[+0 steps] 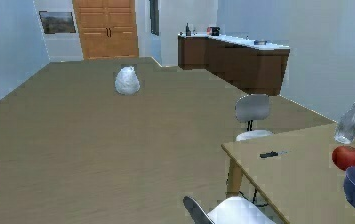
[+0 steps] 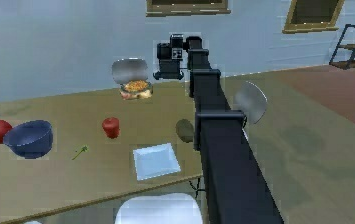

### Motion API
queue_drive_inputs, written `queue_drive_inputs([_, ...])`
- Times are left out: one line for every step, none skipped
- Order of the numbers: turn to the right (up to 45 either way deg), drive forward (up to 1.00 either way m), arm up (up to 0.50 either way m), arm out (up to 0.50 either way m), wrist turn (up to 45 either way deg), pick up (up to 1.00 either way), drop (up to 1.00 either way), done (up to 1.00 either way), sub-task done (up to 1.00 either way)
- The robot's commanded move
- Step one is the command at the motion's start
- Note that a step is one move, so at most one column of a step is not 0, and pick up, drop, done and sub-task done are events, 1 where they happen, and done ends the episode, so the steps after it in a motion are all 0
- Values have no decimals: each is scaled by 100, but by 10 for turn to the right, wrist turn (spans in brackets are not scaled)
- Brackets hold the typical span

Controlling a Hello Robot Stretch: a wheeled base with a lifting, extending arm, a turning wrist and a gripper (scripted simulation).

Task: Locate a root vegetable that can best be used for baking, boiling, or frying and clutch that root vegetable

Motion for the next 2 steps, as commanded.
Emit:
queue_drive_inputs([0, 0, 0, 0, 240, 0, 0, 0, 0])
queue_drive_inputs([0, 0, -30, 0, 0, 0, 0, 0, 0])
